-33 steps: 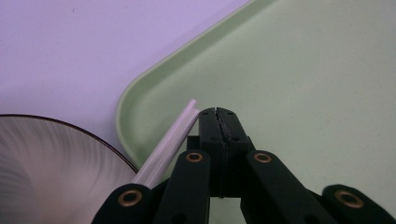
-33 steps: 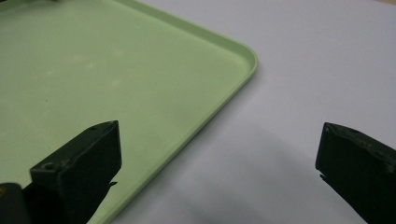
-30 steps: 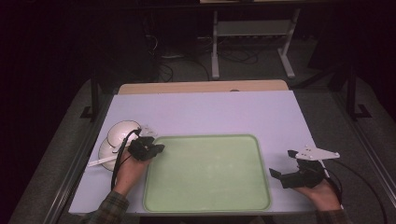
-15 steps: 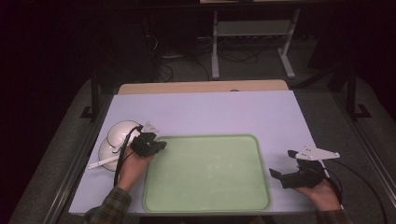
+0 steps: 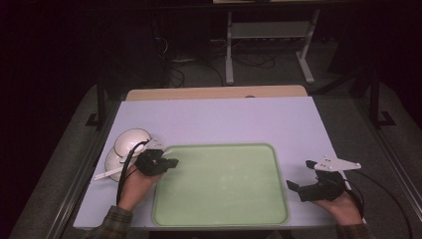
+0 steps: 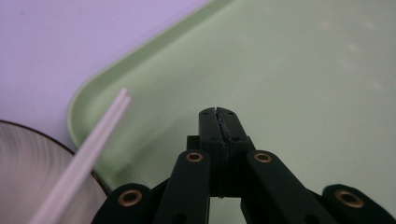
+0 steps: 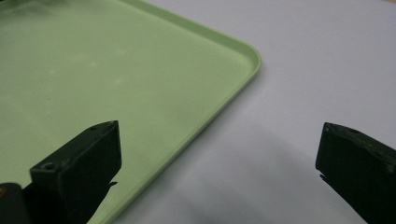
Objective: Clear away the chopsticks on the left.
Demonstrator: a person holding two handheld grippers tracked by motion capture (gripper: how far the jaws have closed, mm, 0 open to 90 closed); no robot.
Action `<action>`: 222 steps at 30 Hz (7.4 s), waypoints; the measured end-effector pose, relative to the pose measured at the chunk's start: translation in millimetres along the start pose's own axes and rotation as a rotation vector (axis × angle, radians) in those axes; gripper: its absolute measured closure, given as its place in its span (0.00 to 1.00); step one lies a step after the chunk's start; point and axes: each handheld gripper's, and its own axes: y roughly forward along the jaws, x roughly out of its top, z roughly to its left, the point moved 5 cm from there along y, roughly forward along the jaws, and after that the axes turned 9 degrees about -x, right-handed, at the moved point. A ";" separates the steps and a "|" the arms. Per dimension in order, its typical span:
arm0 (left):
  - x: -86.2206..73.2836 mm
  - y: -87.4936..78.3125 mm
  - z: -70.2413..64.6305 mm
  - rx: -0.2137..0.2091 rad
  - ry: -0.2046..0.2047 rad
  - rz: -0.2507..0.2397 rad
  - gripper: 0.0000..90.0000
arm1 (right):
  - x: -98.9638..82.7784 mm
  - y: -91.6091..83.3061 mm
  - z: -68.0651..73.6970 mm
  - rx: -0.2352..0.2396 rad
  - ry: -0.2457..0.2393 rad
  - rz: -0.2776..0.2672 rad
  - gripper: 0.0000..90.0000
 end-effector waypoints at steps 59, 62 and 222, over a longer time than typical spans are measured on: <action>-94.8 -153.0 71.6 0.242 -0.173 -0.068 1.00 | -1.1 1.6 -3.3 -0.006 0.006 0.006 0.00; -96.0 -154.1 75.9 0.251 -0.181 -0.066 1.00 | -1.0 1.5 -3.2 -0.006 0.007 0.005 0.00; -75.4 -104.9 40.3 0.128 -0.071 -0.070 0.87 | -1.3 0.3 -5.3 -0.008 0.007 0.000 0.00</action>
